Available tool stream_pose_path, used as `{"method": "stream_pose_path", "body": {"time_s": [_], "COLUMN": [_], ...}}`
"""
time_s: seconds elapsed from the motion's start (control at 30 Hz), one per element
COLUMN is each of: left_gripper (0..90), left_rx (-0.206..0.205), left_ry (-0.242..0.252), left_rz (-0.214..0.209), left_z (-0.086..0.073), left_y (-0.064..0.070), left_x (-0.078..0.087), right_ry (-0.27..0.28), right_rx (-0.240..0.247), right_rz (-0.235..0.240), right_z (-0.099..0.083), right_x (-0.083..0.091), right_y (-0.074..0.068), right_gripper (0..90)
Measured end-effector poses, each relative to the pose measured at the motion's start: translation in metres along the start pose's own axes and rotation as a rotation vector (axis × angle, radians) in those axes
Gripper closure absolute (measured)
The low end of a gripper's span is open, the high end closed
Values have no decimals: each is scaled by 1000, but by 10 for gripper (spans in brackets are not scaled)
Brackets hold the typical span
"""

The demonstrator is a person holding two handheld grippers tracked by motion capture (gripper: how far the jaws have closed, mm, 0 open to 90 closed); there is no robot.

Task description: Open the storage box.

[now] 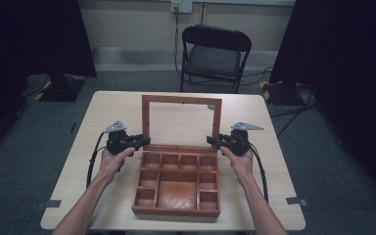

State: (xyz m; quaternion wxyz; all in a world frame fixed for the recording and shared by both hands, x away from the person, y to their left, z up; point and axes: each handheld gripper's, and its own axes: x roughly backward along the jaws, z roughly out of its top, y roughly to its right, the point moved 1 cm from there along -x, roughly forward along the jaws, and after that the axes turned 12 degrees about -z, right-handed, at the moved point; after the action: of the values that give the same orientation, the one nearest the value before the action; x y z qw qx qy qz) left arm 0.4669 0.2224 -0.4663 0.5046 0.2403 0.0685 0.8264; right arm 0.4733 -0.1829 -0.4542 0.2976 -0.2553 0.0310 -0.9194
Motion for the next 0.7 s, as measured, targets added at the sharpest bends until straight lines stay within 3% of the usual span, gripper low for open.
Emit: {"method": "stream_pose_path", "body": {"time_s": [0.17, 0.37, 0.7], "left_gripper": [646, 618, 611], "left_rx": [-4, 29, 42], "left_ry": [-32, -23, -26], "left_rz": [9, 7, 9], "left_z": [4, 3, 0], "left_y": [-2, -3, -6], "left_x": [-1, -3, -5], "right_ry": [-23, -23, -20], "right_rx": [6, -5, -17], "right_rz": [-6, -9, -17], "right_z": [5, 4, 3], "right_x": [-3, -8, -15], "right_y": [1, 3, 4], "right_gripper": [565, 546, 503]}}
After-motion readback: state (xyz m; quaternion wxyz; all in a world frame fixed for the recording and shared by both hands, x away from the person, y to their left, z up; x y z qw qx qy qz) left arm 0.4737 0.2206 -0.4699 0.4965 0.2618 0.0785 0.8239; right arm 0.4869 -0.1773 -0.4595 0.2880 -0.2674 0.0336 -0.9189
